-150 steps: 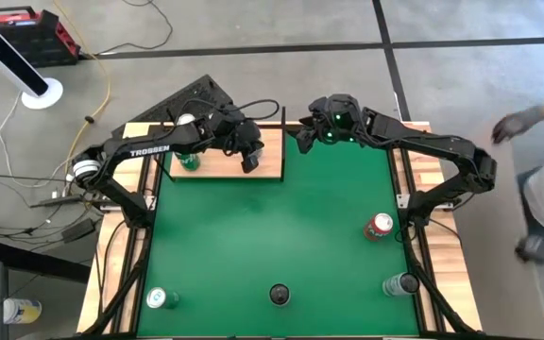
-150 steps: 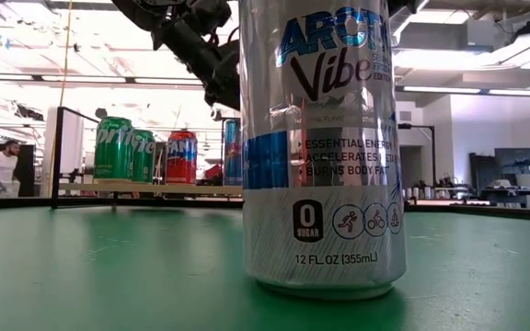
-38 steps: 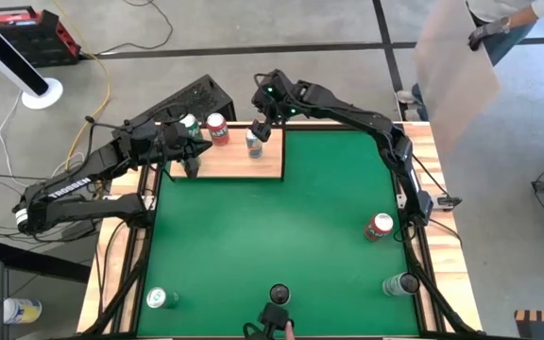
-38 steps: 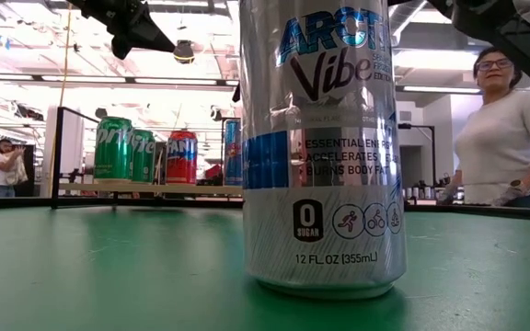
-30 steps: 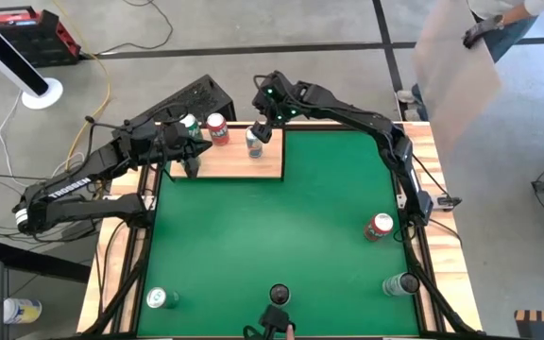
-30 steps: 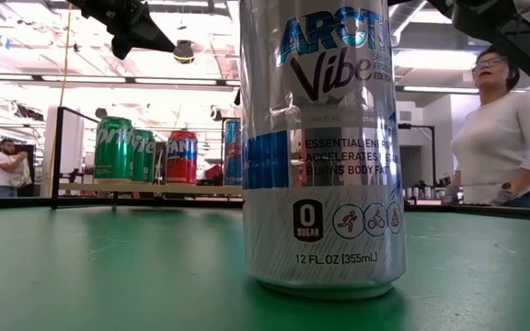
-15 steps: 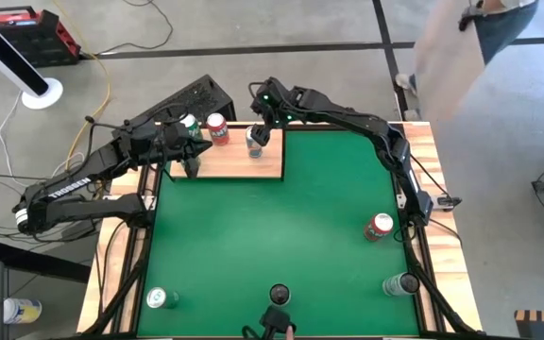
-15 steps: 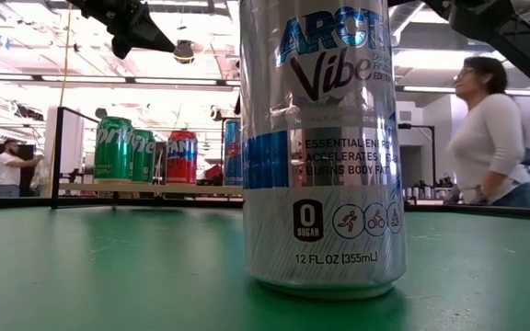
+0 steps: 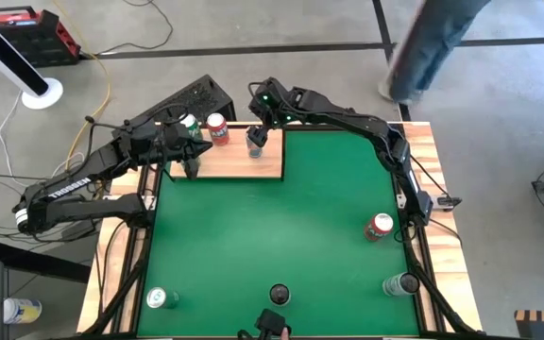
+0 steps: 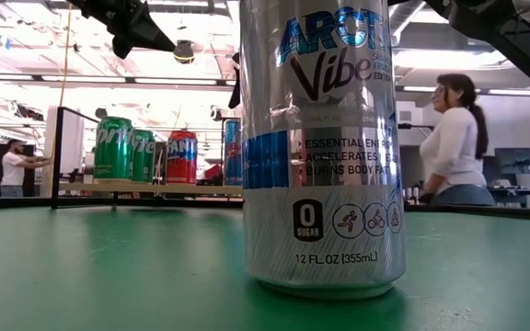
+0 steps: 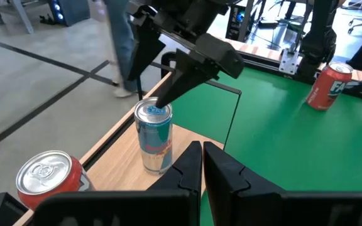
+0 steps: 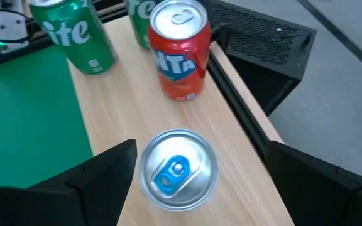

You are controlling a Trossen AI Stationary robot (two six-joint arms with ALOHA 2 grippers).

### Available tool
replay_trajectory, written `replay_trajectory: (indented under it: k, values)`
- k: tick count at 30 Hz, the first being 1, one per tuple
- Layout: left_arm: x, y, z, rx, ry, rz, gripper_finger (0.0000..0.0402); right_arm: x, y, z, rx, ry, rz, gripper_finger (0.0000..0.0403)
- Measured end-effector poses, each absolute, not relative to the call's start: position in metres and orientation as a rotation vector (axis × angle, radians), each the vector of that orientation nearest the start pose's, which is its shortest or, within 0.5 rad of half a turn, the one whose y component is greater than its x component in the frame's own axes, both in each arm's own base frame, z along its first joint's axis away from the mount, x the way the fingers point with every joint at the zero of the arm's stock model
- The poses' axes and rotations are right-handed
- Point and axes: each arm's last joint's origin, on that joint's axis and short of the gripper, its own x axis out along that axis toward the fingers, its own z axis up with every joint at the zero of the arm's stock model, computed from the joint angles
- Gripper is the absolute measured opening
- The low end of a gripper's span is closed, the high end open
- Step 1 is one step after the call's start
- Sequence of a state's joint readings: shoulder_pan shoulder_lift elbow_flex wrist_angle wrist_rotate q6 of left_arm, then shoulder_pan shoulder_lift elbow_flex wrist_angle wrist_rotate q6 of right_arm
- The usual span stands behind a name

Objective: Place canned beverage on shelf
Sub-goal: Put the top blue soda can on the shelf

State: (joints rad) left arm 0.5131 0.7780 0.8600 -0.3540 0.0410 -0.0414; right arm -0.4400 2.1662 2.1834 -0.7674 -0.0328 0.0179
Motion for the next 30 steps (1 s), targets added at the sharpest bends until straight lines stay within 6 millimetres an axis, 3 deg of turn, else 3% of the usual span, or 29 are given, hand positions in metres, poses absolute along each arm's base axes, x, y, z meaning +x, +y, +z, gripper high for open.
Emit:
replay_trajectory:
  k: [30]
  values:
    - [0.1438,0.0796,0.3427,-0.123,0.252,0.473,0.0,0.439,-0.2016,0.3207,0.14,0.737,-0.376,0.0377]
